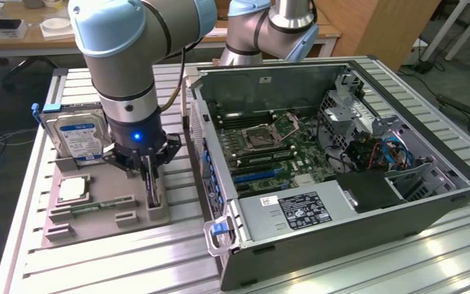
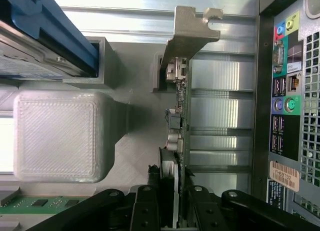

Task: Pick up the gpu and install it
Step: 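Pick up the gpu and move the gpu toward the slot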

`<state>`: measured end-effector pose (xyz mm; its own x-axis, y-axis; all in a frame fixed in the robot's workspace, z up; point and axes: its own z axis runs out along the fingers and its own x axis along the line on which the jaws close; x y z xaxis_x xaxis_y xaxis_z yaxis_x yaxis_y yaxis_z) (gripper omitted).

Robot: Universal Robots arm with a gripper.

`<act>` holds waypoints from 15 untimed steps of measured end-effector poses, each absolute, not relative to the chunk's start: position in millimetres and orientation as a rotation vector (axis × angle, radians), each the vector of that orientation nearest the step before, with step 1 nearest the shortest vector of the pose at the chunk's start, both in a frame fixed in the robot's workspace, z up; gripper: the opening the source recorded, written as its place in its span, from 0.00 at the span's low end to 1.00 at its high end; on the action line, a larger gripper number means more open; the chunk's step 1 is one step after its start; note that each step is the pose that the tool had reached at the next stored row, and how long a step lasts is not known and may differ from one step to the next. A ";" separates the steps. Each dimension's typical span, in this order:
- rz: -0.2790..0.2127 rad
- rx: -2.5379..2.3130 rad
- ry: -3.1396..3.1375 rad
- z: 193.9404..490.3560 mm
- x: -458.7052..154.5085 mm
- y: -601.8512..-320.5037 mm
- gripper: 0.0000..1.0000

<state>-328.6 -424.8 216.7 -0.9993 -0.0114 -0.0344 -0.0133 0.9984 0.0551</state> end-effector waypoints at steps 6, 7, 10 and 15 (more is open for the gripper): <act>0.086 -0.019 3.106 216.7 -328.6 -424.9 0.27; 0.086 -0.019 3.106 216.7 -328.6 -424.9 0.27; 0.086 -0.019 3.106 216.7 -328.6 -424.9 0.27; 0.086 -0.019 3.106 217.5 -328.6 -424.9 0.27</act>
<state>-328.6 -424.9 217.5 -0.9993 -0.0114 -0.0345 -0.0133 0.9984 0.0552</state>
